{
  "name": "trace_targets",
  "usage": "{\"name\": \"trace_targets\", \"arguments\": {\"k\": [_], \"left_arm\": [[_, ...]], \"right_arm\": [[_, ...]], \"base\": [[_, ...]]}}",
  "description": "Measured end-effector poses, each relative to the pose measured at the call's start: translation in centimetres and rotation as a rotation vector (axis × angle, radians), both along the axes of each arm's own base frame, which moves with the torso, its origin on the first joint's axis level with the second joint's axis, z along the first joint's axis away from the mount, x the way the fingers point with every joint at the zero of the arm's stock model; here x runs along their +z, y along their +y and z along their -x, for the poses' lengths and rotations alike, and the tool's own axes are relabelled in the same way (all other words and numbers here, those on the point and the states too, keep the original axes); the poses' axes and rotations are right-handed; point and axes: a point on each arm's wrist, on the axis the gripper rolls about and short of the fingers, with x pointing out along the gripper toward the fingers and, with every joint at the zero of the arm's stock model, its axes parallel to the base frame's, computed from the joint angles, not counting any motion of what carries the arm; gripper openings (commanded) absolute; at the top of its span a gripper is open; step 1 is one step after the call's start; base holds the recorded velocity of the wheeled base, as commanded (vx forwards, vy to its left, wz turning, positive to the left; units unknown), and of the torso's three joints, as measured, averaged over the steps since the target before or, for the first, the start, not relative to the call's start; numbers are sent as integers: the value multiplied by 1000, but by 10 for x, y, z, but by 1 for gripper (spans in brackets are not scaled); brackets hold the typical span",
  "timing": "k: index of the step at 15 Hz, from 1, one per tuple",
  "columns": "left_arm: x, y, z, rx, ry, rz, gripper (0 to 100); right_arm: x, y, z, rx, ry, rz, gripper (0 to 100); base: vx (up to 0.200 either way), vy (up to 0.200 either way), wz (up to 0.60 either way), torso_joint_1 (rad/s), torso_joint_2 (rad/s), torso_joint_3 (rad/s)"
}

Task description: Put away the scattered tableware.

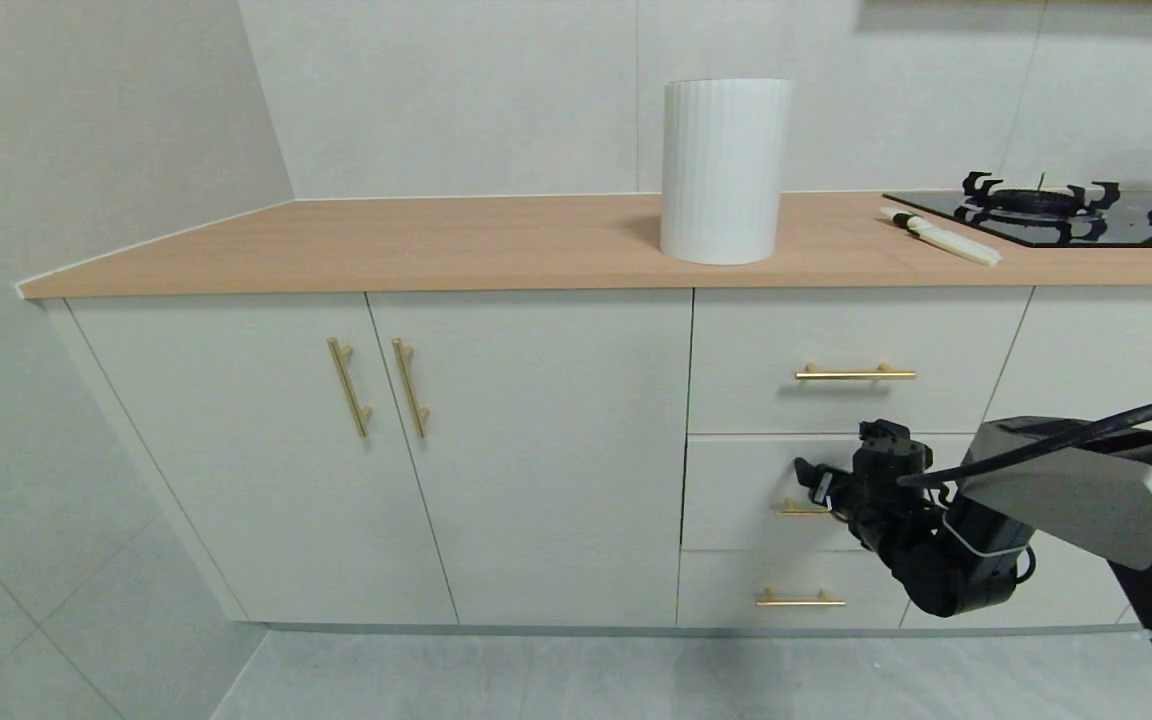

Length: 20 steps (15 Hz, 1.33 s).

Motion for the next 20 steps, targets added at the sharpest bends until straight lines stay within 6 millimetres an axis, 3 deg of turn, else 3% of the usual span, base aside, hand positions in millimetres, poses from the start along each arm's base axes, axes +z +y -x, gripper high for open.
{"name": "trace_targets", "arguments": {"k": [5, 9, 11, 13, 17, 20], "left_arm": [[0, 0, 0, 0, 0, 0, 100], [0, 0, 0, 0, 0, 0, 100], [0, 0, 0, 0, 0, 0, 100], [0, 0, 0, -1, 0, 0, 100], [0, 0, 0, 0, 0, 0, 100], [0, 0, 0, 0, 0, 0, 100]], "right_arm": [[-14, -8, -24, -84, -40, 3, 100], [-10, -13, -17, -115, -44, 3, 100], [-5, -9, 7, -57, 26, 5, 100], [11, -11, 39, 10, 89, -1, 100], [83, -18, 103, 71, 50, -2, 100], [141, -29, 161, 83, -69, 43, 100]], "base": [[0, 0, 0, 0, 0, 0], [0, 0, 0, 0, 0, 0], [0, 0, 0, 0, 0, 0], [0, 0, 0, 0, 0, 0], [0, 0, 0, 0, 0, 0], [0, 0, 0, 0, 0, 0]]}}
